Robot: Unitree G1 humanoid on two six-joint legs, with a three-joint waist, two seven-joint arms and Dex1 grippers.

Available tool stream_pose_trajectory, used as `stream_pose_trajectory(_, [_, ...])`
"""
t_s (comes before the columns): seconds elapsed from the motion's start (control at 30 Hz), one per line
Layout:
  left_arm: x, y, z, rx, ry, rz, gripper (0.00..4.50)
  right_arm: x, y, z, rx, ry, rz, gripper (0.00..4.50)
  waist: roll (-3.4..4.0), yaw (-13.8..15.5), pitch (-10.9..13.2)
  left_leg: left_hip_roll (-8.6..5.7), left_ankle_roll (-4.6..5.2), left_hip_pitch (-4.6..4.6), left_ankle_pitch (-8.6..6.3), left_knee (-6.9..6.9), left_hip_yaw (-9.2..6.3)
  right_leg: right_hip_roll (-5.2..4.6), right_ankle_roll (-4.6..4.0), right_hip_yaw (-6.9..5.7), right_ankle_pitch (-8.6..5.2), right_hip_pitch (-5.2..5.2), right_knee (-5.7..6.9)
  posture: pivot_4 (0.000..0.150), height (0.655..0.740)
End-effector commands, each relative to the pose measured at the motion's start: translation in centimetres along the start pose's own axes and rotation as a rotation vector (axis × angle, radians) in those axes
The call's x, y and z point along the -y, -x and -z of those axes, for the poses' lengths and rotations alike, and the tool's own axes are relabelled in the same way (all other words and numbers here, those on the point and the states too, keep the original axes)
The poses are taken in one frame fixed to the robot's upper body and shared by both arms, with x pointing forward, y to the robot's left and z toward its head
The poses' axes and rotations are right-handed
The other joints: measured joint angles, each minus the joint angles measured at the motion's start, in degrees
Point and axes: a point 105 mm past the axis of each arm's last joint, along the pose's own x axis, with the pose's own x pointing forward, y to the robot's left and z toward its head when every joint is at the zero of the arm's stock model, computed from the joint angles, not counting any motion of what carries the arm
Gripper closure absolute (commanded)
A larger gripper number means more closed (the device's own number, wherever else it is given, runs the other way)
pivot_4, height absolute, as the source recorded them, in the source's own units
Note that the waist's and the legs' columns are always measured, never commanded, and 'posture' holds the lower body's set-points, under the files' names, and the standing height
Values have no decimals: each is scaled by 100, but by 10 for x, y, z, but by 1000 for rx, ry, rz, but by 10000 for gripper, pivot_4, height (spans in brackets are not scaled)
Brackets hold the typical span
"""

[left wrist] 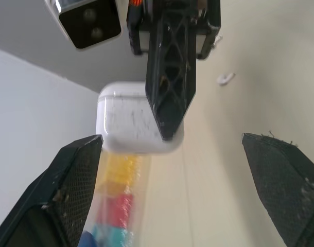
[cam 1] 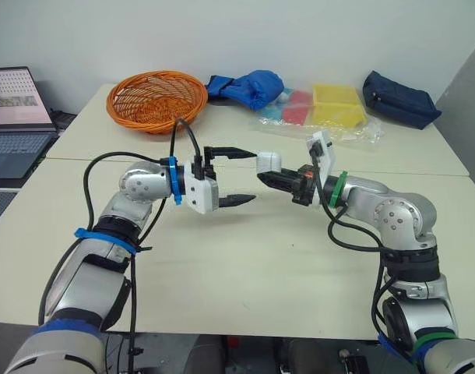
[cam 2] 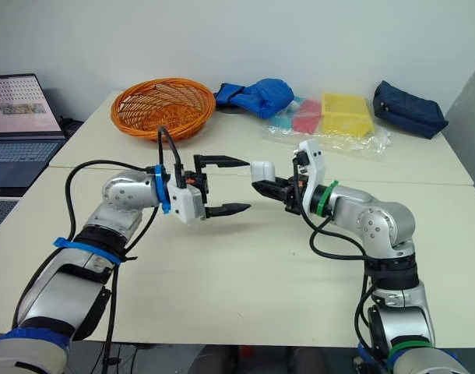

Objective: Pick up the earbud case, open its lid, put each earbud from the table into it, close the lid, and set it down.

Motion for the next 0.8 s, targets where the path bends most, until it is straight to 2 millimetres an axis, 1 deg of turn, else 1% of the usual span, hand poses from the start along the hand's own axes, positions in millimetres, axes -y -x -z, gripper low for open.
stream_pose_trajectory(0.03, [-22, 8, -14, 8, 100, 36, 0, -3, 0, -12, 22, 134, 6, 36573, 1, -5, 0, 0, 0, 0, 0, 0, 1, 1, 0, 2, 0, 0, 0, 1500, 7400])
stream_pose_trajectory(0.1, [-27, 10, -12, -53, 224, 93, 0, -1, -1, -6, -16, 221, 25, 36573, 1, 0, 0, 0, 0, 0, 0, 0, -1, 4, 0, 1, -1, 0, -1, 1500, 7400])
stream_pose_trajectory(0.13, [-28, 10, -6, -119, 307, 143, 0, -1, -2, -3, -39, 273, 29, 36573, 1, 0, 0, -3, 0, 0, 0, 0, -3, 7, 1, -1, -1, 1, -2, 1500, 7400])
stream_pose_trajectory(0.2, [-34, 5, -7, -177, 407, 216, 0, -4, -7, 4, -81, 373, 23, 36573, 1, 1, 1, -12, 0, -1, 0, 4, -3, 19, 6, -1, -4, 0, -2, 1500, 7400])
stream_pose_trajectory(0.23, [-35, 3, -8, -201, 419, 254, 0, -6, -9, 7, -98, 413, 17, 36573, 1, 0, 1, -14, 0, 0, 0, 4, -2, 24, 25, 1, -15, 0, -5, 1500, 7400])
stream_pose_trajectory(0.3, [-28, 2, -8, -262, 434, 361, 0, -9, -12, 13, -132, 485, 4, 36573, 1, -5, 1, -10, 0, 0, 0, 5, -1, 37, 24, 4, -16, -1, -5, 1500, 7400])
stream_pose_trajectory(0.33, [-27, 1, -9, -274, 410, 393, 0, -9, -12, 15, -143, 498, 3, 36573, 1, -4, 1, -7, 0, 2, 0, 2, -1, 41, 22, 5, -17, -2, -5, 1500, 7400])
stream_pose_trajectory(0.37, [-27, 0, -10, -278, 393, 410, 0, -9, -13, 16, -149, 503, 4, 36573, 1, -3, 1, -5, 0, 2, 0, 2, -2, 43, 13, 5, -19, -2, -3, 1500, 7400])
stream_pose_trajectory(0.47, [-36, -7, -14, -243, 396, 377, 0, -10, -15, 19, -168, 562, 5, 36573, 1, 2, 1, 6, 0, 1, 0, 1, -4, 53, -16, 4, -9, -13, 4, 1500, 7400])
stream_pose_trajectory(0.5, [-36, -10, -16, -231, 392, 379, 1787, -11, -16, 19, -165, 567, 2, 36573, 1, 2, 1, 8, 0, -1, 0, 1, -4, 55, -19, 5, -7, -17, 5, 1500, 7400])
stream_pose_trajectory(0.57, [-30, -11, -16, -225, 398, 433, 5995, -13, -17, 18, -159, 573, 0, 36573, 1, 3, 1, 9, 0, -3, 0, 0, -2, 57, -21, 8, -6, -22, 7, 1500, 7400])
stream_pose_trajectory(0.67, [-33, -18, -7, -259, 381, 385, 15749, -16, -19, 19, -162, 582, -7, 36573, 1, -1, 1, 9, 0, -3, 0, 1, 0, 58, -21, 11, -6, -22, 7, 1500, 7400])
stream_pose_trajectory(0.7, [-31, -18, -6, -270, 375, 392, 17858, -16, -19, 19, -164, 589, -6, 36573, 1, 0, 1, 9, 0, -3, 0, 1, 0, 58, -22, 11, -6, -22, 7, 1500, 7400])
stream_pose_trajectory(0.8, [-28, -17, -5, -278, 375, 420, 17858, -17, -19, 20, -165, 598, -5, 36573, 1, -1, 1, 9, 0, -4, 0, 1, 1, 58, -22, 13, -6, -23, 7, 1500, 7400])
